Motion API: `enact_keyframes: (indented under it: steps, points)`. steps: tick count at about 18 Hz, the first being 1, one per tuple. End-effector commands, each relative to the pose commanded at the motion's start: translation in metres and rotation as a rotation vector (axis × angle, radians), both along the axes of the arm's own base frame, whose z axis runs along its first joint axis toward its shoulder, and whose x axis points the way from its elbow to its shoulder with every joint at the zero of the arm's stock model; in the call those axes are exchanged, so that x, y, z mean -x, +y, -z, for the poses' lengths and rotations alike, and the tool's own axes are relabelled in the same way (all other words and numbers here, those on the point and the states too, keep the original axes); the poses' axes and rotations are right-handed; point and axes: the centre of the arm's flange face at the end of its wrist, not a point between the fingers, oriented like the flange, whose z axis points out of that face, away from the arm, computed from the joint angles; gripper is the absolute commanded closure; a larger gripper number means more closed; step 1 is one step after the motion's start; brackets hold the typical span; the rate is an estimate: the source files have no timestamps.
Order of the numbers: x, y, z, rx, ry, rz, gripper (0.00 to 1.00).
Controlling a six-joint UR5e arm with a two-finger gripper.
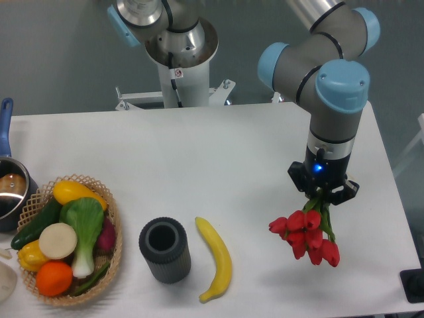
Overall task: Insert the flowers into the vase
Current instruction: 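Carry the red tulips with the gripper toward the dark grey vase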
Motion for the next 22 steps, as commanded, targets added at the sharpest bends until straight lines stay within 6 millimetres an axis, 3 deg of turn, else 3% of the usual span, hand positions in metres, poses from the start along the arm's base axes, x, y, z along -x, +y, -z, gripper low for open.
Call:
enact_keyframes:
  steps: [3, 8, 14, 16, 22]
  points:
    - [-0.014, 0.015, -0.005, -0.067, -0.032, 0.036, 1.00]
    - [-0.031, 0.033, -0.041, -0.358, -0.186, -0.039, 1.00]
    - [-0.052, 0.051, -0.082, -0.643, -0.255, 0.050, 1.00]
    - [-0.062, 0.056, -0.099, -0.796, -0.355, 0.088, 1.00]
    - [-0.070, 0.066, -0.110, -1.040, -0.581, 0.243, 1.00]
